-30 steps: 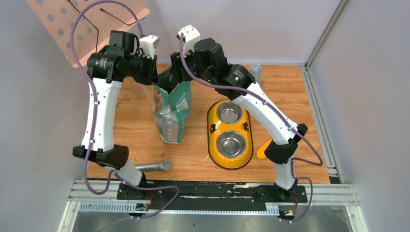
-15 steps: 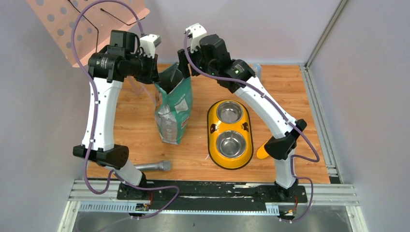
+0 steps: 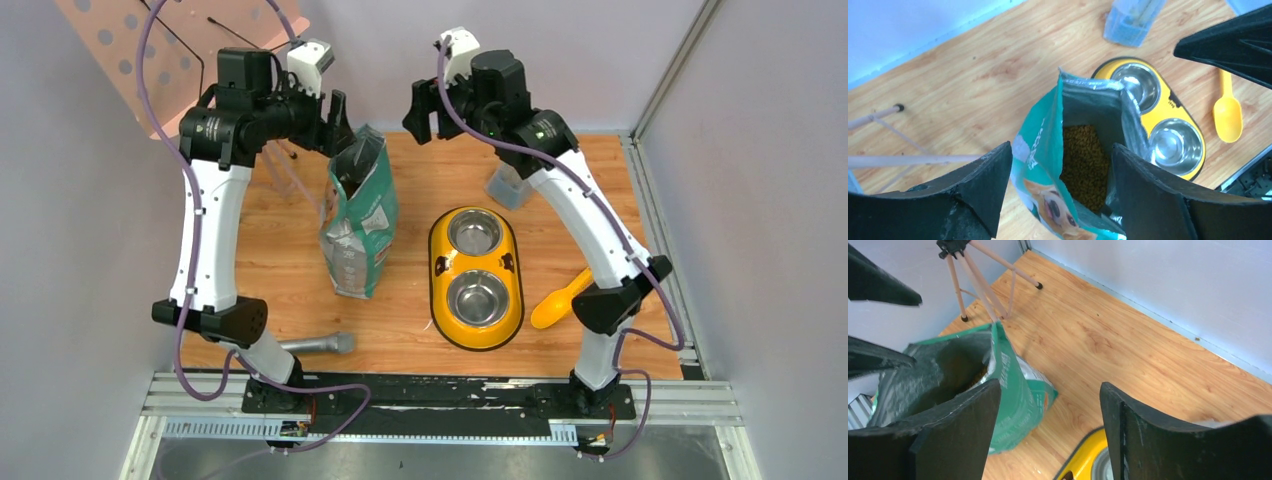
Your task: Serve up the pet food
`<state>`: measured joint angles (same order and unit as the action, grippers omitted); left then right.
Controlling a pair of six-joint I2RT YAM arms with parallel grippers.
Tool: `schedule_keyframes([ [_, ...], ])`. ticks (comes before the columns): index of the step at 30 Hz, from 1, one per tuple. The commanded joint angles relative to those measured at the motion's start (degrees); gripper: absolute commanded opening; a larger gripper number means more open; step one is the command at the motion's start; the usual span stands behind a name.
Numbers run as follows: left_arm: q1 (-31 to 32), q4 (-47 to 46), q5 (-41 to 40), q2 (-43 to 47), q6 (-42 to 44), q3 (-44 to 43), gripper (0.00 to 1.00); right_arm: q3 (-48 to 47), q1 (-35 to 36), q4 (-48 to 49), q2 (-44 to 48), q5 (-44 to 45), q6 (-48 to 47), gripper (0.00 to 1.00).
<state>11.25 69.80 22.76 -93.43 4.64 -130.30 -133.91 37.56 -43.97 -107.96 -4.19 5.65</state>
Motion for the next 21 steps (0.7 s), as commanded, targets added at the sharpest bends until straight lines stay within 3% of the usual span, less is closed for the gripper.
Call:
schedule_keyframes([
  [1,0.0,-10.9,3.9,5.4,2.4,0.6,0.86,6.1,-4.9,-1.0,7.9,-2.8,-1.7,0.75],
  [5,0.0,-23.4,4.5,12.8,3.3,5.9,0.91,20.9,-13.7,-5.6,17.1,-4.7,-3.8,0.79],
  [9,0.1,-26.7,8.4,16.3,4.5,6.2,0.91,39.0,-26.6,-10.3,26.0,-8.3,-4.0,0.8],
  [12,0.1,-25.6,14.5,17.4,5.6,6.3,0.91,48.3,-37.4,-15.8,29.9,-16.3,-8.6,0.77],
  [16,1.3,-21.0,20.7,17.6,6.5,6.2,0.91,57.5,-45.7,-19.3,32.5,-20.0,-25.9,0.72],
  [18,2.6,-18.3,21.4,16.9,7.1,5.6,0.91,58.7,-48.8,-21.1,30.1,-15.8,-23.8,0.73],
  [21,4.1,-14.9,21.7,15.6,8.1,4.7,0.9,56.8,-54.7,-26.0,23.7,-17.5,-16.3,0.73],
])
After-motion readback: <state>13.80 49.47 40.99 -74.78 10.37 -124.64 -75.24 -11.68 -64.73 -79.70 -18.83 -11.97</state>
